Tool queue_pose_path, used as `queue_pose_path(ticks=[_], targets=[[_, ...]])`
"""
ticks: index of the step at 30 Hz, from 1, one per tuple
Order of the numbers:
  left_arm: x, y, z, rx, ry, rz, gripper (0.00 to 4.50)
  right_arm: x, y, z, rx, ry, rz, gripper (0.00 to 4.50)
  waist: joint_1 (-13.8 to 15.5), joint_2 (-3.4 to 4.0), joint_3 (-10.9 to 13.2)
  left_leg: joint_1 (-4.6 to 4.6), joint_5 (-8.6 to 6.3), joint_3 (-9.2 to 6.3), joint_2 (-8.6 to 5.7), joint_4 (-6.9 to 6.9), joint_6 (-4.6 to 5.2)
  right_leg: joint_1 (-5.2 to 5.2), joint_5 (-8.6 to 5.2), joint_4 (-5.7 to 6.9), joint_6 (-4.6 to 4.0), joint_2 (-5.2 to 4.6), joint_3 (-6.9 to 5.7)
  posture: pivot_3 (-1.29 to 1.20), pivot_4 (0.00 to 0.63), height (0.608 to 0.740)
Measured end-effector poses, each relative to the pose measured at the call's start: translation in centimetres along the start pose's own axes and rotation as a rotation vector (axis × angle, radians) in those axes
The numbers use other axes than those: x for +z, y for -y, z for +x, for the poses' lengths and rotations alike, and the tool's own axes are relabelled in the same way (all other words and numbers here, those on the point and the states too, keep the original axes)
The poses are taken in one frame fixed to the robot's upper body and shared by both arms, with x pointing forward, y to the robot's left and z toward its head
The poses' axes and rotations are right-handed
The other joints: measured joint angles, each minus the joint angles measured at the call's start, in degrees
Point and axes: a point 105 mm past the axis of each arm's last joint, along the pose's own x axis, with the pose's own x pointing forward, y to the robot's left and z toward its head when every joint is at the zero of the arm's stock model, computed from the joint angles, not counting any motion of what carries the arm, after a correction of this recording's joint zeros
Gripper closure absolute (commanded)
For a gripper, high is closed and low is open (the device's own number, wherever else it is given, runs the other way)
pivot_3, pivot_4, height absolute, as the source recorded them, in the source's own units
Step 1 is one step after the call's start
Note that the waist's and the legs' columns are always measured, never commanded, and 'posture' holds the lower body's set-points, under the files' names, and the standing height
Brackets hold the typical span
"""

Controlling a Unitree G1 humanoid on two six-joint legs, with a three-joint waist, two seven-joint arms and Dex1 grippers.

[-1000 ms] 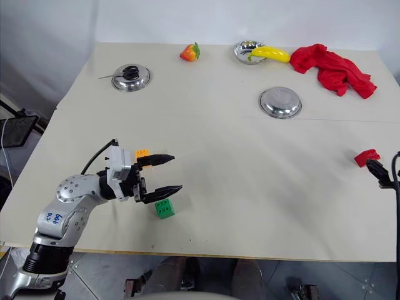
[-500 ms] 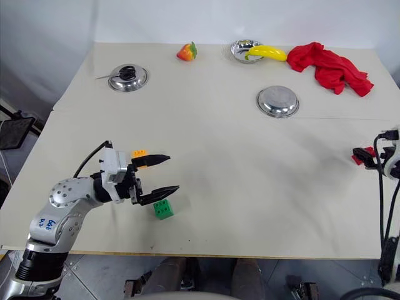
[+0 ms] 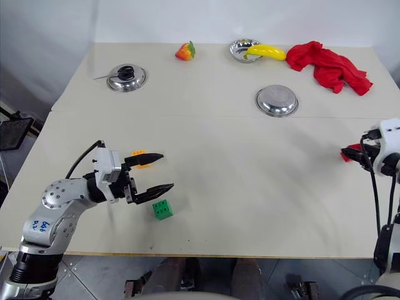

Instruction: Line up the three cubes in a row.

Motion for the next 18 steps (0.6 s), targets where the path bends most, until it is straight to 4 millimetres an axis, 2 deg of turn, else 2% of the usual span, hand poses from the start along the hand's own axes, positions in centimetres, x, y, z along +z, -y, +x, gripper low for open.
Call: queue_pose_path(ticks=[2,4,8,12,18], targets=[[0.1,-0.2,-0.5,0.003,-0.003,0.014,0.0,2.1,-4.2,0.4,0.265,0.007,-0.191,2.99,-0.1,0.02,0.0,0.02,-0.02,0.0,0.06,0.0,-0.05,0.0,0.0,0.01,0.0,0.06,-0.01,0.0,0.15,0.74],[-0.3,-0.3,-1.1,-0.002,-0.016,0.009,0.0,3.2,-7.6,1.0,0.46,-0.009,-0.337,2.99,-0.2,0.02,0.0,0.04,-0.02,0.03,0.07,0.03,-0.06,0.0,0.0,0.03,0.0,0.06,0.01,0.0,0.15,0.74],[-1.4,0.2,-1.7,-0.046,-0.034,-0.032,0.0,4.9,-12.3,3.0,0.671,0.024,-0.499,2.99,-0.1,-0.06,0.1,0.04,-0.03,0.01,0.08,0.06,-0.08,-0.01,0.0,0.03,0.0,0.05,0.01,0.0,0.15,0.74],[-1.3,0.5,-1.8,-0.084,-0.024,-0.017,0.0,5.1,-14.1,5.0,0.741,0.046,-0.606,2.99,0.4,-0.07,0.1,0.0,-0.05,-0.09,0.0,0.06,-0.11,-0.01,-0.01,0.01,-0.03,0.0,-0.06,0.0,0.15,0.74],[-1.2,0.7,-1.7,-0.102,-0.011,-0.002,0.0,3.9,-14.4,6.9,0.782,0.043,-0.603,2.99,0.1,-0.08,0.1,-0.07,-0.06,-0.16,-0.06,0.06,-0.1,0.0,-0.01,-0.03,-0.03,-0.04,-0.14,0.0,0.15,0.74]])
